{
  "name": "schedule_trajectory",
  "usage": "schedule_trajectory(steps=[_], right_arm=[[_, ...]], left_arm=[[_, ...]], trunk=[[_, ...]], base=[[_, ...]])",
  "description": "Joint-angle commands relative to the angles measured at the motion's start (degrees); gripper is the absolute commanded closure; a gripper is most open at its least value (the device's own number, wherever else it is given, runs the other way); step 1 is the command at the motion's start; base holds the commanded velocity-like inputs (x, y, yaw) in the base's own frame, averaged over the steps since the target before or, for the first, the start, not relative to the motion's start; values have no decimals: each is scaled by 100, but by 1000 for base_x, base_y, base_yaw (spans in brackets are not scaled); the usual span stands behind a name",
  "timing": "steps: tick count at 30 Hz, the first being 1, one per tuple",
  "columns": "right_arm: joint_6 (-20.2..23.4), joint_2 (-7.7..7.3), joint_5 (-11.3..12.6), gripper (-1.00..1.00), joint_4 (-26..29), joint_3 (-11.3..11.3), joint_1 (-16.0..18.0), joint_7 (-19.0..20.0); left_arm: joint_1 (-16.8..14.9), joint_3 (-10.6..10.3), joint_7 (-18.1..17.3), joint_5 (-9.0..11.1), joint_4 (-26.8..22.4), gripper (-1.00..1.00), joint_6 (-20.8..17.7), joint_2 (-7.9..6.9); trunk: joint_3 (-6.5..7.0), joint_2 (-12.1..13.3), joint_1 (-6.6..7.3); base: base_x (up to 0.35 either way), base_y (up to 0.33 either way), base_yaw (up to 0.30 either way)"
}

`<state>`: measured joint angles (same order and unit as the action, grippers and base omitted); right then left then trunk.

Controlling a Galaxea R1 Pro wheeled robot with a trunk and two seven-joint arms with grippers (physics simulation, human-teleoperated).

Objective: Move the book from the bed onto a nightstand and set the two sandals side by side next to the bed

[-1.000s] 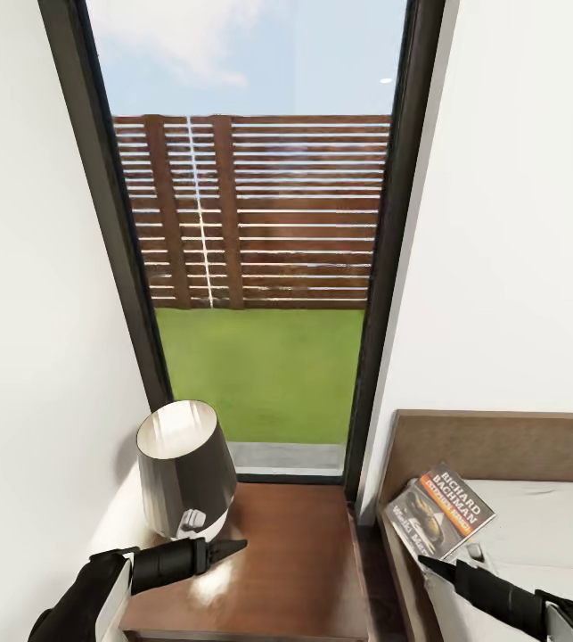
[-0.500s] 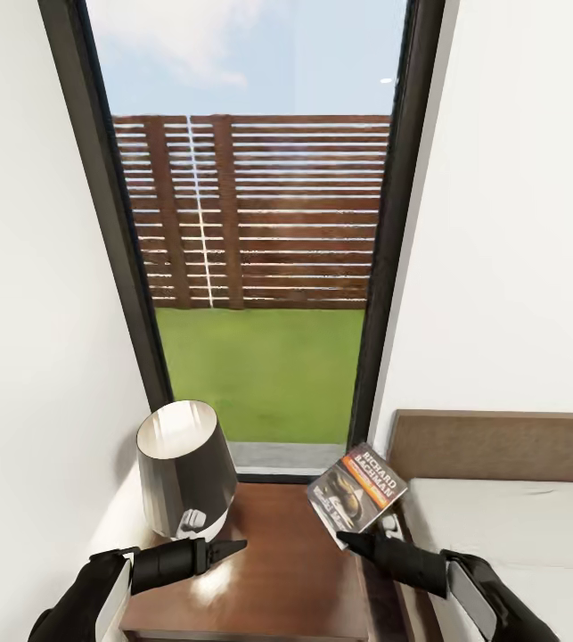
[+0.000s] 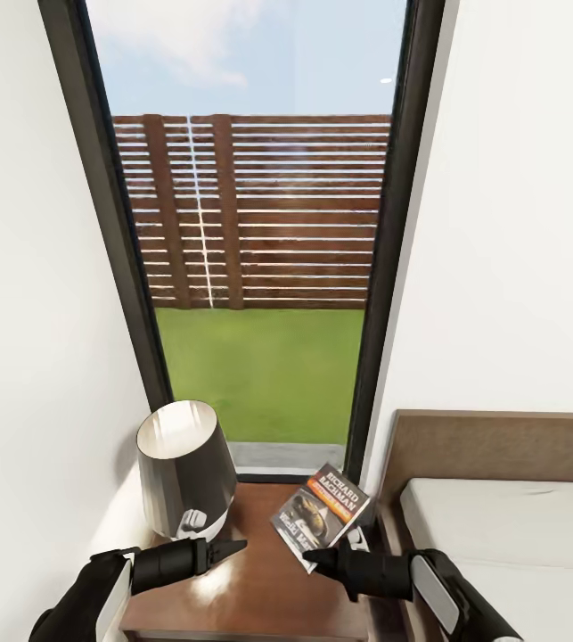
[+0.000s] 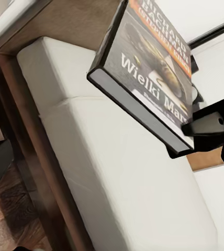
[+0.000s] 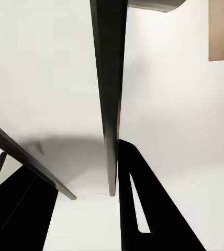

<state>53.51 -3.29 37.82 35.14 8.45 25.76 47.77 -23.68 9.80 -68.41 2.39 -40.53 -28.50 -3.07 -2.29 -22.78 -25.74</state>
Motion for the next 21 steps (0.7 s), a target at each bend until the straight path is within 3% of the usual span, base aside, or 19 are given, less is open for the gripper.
schedule_trajectory(steps=[1,6,21], right_arm=[[218,-5,27,100,2,17,12,12],[545,-1,-9,100,-5,17,16,7],[598,9,-41,100,4,17,52,4]], left_arm=[[-5,4,-14,20,0,-100,-59,0],[-5,4,-14,22,0,-100,-59,-1],[-5,4,-14,24,1,-100,-56,8]], trunk=[[-13,-13,-4],[-13,-13,-4],[-13,-13,-4]], base=[[0,0,0],[0,0,0],[0,0,0]])
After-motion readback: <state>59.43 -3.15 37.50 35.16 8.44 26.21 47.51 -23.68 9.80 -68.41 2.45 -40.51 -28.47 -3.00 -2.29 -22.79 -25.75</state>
